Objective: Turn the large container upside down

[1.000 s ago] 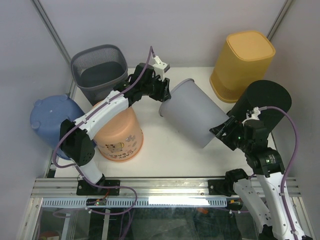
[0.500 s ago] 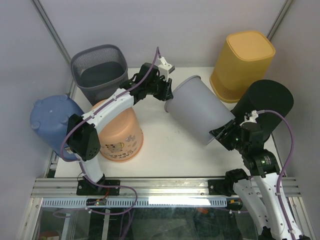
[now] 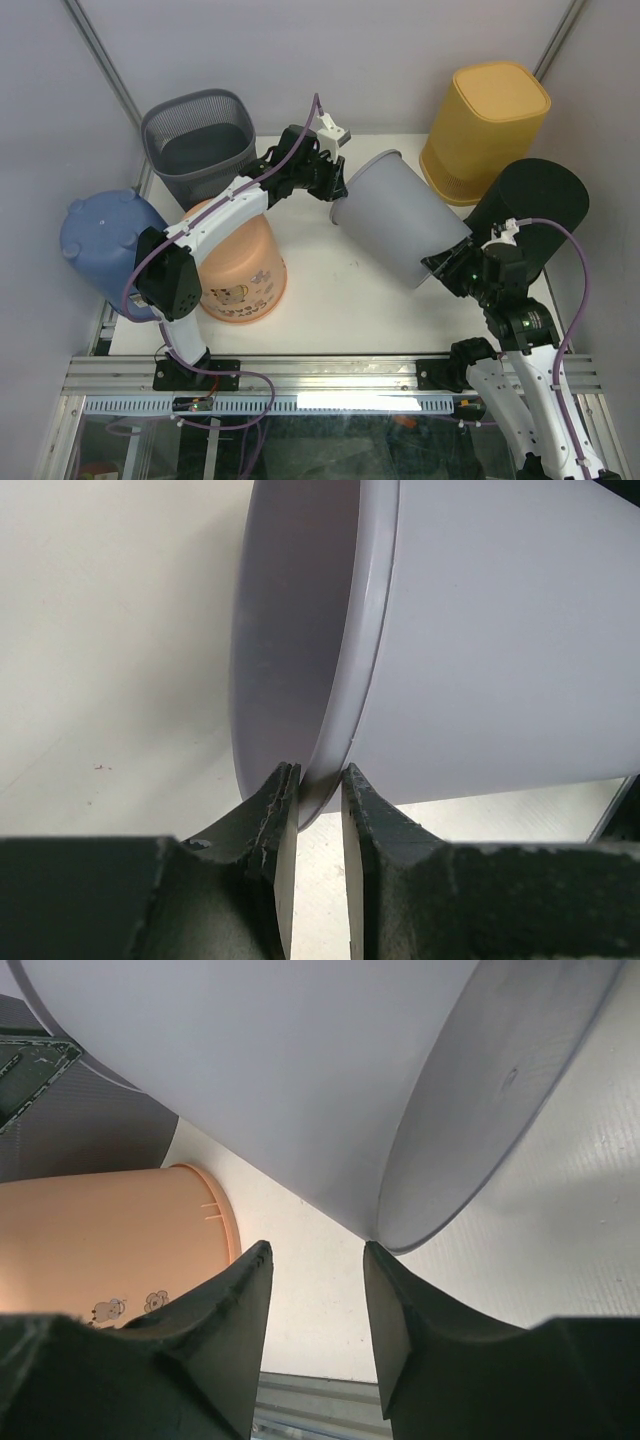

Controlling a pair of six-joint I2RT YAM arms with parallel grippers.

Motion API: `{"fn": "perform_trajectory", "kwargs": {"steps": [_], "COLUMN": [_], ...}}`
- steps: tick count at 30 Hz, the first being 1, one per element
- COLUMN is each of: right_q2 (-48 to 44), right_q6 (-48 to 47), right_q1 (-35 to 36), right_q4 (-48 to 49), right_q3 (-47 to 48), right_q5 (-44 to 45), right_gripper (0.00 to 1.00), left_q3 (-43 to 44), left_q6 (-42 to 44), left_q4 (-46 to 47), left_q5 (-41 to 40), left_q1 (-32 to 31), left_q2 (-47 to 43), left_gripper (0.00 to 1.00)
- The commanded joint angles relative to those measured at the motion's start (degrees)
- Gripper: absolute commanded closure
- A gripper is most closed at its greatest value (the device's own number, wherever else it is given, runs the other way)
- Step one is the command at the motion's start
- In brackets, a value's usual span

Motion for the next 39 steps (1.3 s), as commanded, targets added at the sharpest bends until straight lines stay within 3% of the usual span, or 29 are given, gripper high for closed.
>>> {"fn": "perform_trajectory", "kwargs": {"steps": [1, 7, 12, 16, 24, 31, 39], "right_q2": [-0.4, -1.6, -2.8, -3.5, -4.9, -0.8, 5.8], "right_q6": [-1.0, -0.8, -2.3, -3.3, -6.6, -5.5, -5.4], "right_q1": [0.1, 0.1, 0.1, 0.1, 0.1, 0.2, 0.2], "right_q4": [2.2, 2.4, 13.4, 23.3, 29.8, 34.1, 38.6], "right_q3": [1.5, 0.6, -4.3, -7.4, -6.5, -0.1, 6.2], "right_q5": [1.4, 4.8, 1.3, -1.6, -8.5, -16.9, -20.1], "right_gripper": [0.54, 0.43, 0.39, 0.4, 0.46, 0.49, 0.51], "left_q3": [0.4, -0.5, -0.4, -0.6, -1.7, -1.9, -1.9], "left_q6": [0.6, 0.4, 0.3, -0.2, -0.5, -1.1, -1.9], "left_q4": [2.4, 2.4, 2.4, 2.4, 2.3, 2.4, 2.5], "left_q5": [-0.1, 0.0, -0.1, 0.8, 2.6, 3.0, 3.7], "left_q1": [0.4, 1.1, 1.1, 1.1, 1.1, 1.1, 1.1], "left_q2": [-1.6, -2.2, -2.3, -2.0, -1.7, -1.3, -0.6], "left_gripper": [1.0, 1.0, 1.0, 1.0, 1.0, 1.0, 1.0]}}
